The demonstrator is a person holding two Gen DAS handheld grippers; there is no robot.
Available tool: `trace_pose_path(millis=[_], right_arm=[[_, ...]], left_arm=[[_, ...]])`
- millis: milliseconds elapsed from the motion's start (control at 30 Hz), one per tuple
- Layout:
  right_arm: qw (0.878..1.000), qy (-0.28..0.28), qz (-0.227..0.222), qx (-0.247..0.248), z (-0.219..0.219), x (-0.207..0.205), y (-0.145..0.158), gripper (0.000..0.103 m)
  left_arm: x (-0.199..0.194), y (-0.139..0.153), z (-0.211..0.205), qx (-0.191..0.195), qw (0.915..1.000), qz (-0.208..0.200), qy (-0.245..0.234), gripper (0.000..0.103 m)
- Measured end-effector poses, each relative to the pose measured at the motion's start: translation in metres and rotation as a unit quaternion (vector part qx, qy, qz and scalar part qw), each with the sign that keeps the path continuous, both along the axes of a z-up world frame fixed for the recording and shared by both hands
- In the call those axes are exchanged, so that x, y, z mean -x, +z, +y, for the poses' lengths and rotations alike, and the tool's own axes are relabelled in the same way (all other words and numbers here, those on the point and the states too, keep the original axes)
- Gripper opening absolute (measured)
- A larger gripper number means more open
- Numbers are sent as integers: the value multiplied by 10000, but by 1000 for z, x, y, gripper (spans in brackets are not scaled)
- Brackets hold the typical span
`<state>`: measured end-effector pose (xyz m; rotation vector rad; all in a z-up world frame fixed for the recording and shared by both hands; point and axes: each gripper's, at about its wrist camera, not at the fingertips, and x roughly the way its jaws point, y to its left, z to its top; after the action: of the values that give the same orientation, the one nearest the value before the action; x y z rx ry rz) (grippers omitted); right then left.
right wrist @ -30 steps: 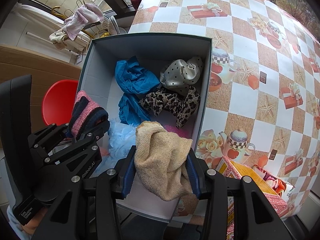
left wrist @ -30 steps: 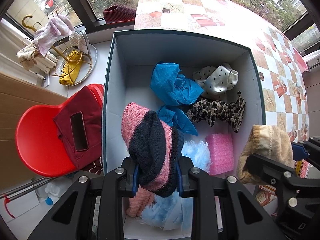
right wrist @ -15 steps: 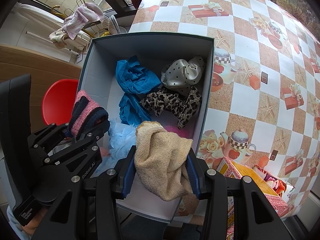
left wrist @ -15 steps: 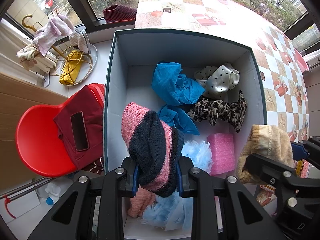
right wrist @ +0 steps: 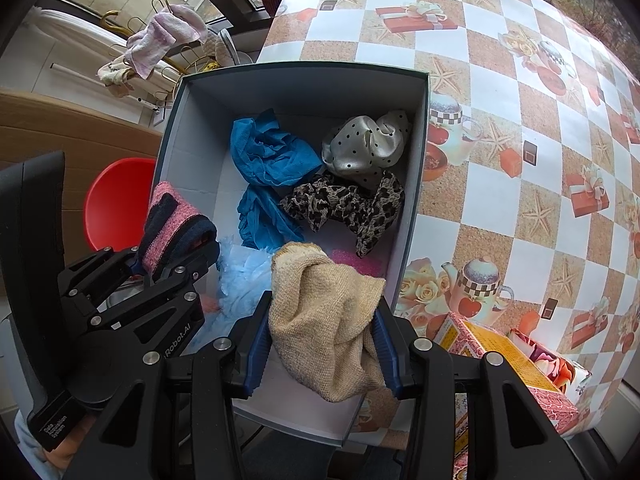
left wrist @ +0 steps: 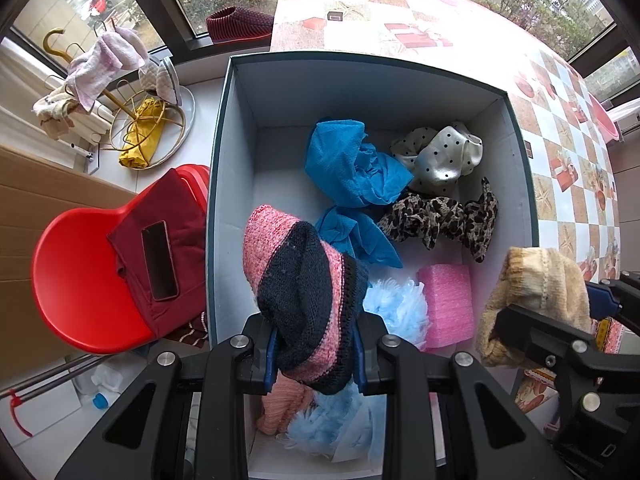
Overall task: Organize soft objects
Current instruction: 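Carry the knit hat and beige towel over the open box with both tools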
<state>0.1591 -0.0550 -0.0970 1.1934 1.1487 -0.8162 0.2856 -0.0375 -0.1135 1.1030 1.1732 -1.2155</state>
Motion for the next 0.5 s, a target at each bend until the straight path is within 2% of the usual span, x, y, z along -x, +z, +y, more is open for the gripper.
trace_pose_path(millis=[500], right_arm=[[10000,-2,8,-22,0,1,-1,48]], left_arm=[[-1,-3,2,-32,10000,-14,7,30]])
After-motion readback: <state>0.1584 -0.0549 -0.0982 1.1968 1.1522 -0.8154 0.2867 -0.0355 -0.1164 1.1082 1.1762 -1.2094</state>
